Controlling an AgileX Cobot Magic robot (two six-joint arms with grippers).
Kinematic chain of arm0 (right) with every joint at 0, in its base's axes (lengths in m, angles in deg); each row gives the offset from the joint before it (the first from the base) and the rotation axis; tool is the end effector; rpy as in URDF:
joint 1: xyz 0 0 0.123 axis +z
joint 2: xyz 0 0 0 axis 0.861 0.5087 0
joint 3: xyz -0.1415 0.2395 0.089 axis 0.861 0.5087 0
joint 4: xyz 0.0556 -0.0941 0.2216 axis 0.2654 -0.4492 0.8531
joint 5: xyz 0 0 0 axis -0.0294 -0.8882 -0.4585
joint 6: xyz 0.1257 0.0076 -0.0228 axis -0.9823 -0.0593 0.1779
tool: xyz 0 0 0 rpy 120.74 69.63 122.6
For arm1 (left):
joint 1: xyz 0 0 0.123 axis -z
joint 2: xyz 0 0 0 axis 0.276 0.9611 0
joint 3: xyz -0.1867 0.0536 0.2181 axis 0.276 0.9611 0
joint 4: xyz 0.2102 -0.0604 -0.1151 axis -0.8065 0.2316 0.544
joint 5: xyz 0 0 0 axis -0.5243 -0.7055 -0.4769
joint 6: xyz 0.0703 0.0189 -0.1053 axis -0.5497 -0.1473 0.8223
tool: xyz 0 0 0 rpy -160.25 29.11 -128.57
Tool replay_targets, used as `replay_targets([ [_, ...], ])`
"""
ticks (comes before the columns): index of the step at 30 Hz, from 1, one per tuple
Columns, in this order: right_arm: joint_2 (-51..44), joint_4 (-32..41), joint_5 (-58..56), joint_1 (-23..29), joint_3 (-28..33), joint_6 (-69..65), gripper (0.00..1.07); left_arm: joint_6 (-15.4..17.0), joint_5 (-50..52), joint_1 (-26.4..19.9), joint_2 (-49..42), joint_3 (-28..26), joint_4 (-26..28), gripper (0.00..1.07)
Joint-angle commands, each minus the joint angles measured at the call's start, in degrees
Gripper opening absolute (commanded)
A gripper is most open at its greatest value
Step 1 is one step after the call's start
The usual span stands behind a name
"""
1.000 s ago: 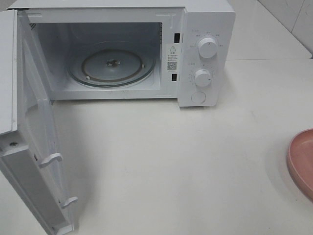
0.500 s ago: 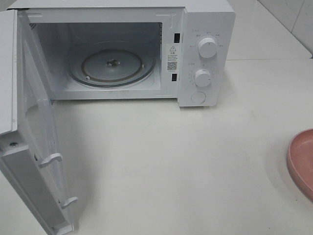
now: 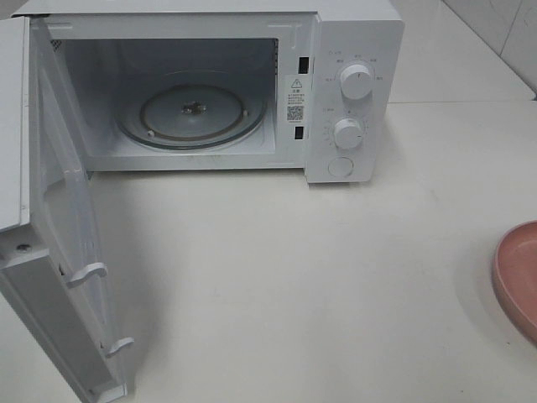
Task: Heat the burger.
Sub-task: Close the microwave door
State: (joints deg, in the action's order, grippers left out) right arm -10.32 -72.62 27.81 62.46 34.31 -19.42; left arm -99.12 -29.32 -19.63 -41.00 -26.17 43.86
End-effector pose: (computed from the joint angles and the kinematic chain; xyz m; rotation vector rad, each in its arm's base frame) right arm 0.0181 -0.0199 0.2706 0.1117 1.9544 -0.0872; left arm 0.0164 -0.0169 0.2617 0.1368 2.0128 -0.0310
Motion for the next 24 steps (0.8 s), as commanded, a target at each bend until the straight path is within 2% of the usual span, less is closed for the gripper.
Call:
replay_targets([
  [1,-1.4,-0.5,0.3,-0.3,0.1,-0.3,0.76,0.1,0.6,-0.3,-1.0,0.1,0.5,1.0],
  [14,-1.4,-0.5,0.3,-0.3,0.1,-0.3,0.76,0.3,0.9,-0.3,-1.0,0.0,0.9,1.0],
  [18,-1.4,-0.5,0.3,-0.3,0.1,-0.3,0.76,2.0,4.0,-0.3,-1.0,-1.2,0.3,0.94],
  [19,-1.4,-0.5,0.3,-0.3,0.1,-0.3,0.76,3.3,6.3,-0.3,-0.8,-1.3,-0.7,0.88],
  [22,-1.4,-0.5,0.3,-0.3,0.1,-0.3,0.76,3.6,7.2,-0.3,-0.5,-1.3,-1.4,0.84],
  [23,-1.4,-0.5,0.3,-0.3,0.1,-0.3,0.76,4.6,8.8,-0.3,0.7,-1.3,-2.3,0.74],
  [24,-1.4,-0.5,0.3,-0.3,0.1,-0.3,0.76,5.0,10.4,-0.3,2.1,-1.1,-2.4,0.58],
])
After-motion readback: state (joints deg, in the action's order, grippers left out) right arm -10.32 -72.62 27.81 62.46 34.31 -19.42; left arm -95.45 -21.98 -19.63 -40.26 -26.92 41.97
